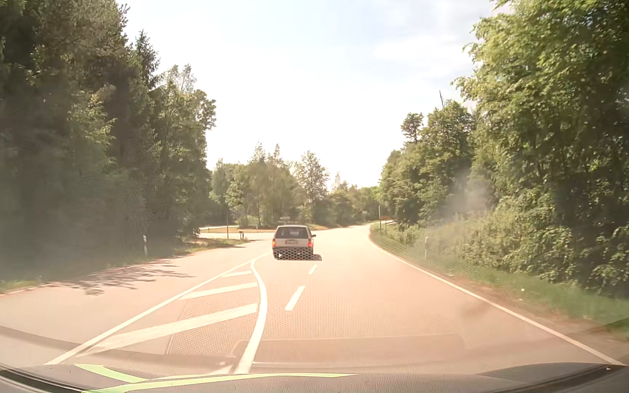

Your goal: Follow the waypoints while adhering to traffic rules and regulations

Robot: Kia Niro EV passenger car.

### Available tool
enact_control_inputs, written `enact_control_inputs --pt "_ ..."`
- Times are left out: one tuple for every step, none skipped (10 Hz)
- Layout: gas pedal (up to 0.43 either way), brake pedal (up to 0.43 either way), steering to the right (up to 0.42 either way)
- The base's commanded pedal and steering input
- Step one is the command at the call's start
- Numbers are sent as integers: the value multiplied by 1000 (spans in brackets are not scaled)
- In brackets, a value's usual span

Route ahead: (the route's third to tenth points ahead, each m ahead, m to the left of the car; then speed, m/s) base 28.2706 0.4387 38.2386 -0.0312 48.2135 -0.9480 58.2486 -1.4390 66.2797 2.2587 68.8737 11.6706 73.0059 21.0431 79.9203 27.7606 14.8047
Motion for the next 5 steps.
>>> enact_control_inputs --pt "0 220 -3" --pt "0 220 -3" --pt "0 220 -3" --pt "0 226 -3" --pt "0 232 -2"
